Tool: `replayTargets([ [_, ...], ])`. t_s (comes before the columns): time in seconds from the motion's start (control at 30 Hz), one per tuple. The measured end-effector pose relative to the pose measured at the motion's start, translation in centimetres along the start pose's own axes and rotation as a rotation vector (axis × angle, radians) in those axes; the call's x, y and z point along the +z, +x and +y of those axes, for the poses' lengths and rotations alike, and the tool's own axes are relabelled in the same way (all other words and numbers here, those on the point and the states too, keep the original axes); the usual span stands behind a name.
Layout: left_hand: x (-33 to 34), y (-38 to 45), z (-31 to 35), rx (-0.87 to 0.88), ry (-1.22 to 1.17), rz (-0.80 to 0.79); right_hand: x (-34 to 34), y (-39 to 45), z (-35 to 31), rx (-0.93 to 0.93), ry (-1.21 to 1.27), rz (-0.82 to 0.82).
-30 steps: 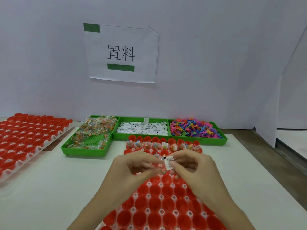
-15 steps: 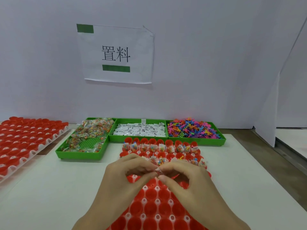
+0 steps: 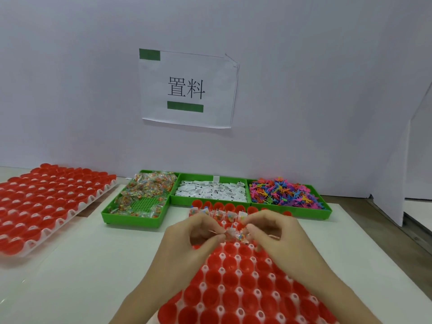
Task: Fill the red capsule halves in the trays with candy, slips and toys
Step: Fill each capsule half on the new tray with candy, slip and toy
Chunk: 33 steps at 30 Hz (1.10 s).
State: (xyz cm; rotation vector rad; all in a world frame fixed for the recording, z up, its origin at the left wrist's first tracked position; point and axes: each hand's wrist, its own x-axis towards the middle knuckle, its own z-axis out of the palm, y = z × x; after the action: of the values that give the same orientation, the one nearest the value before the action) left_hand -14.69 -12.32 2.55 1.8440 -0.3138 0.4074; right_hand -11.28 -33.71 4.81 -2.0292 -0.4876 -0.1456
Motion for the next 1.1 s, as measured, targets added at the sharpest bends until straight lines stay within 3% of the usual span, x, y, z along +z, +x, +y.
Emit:
replayTargets([
  [0.3, -1.6, 0.8, -2.0, -0.050, 0.017, 0.109, 0.1, 15.3, 4.5, 0.068, -0.669, 0.008],
  [0.47, -1.4, 0.9, -2.2, -0.054, 0.028, 0.119, -2.7, 17.4, 8.9, 0.155, -1.007, 0.017],
  [0.57, -1.4, 1.0, -2.0, -0.047, 0.035, 0.109, -3.9, 17.2, 9.9, 0.149, -1.026, -0.044],
  [0.83, -1.4, 0.9, -1.7, -0.038, 0.054, 0.081, -4.0, 16.5, 10.9, -0.005, -1.116, 0.065],
  [1.1, -1.4, 0.6, -1.4, -0.034, 0.069, 0.075, -3.9, 15.6, 11.8, 0.000, -0.895, 0.214],
])
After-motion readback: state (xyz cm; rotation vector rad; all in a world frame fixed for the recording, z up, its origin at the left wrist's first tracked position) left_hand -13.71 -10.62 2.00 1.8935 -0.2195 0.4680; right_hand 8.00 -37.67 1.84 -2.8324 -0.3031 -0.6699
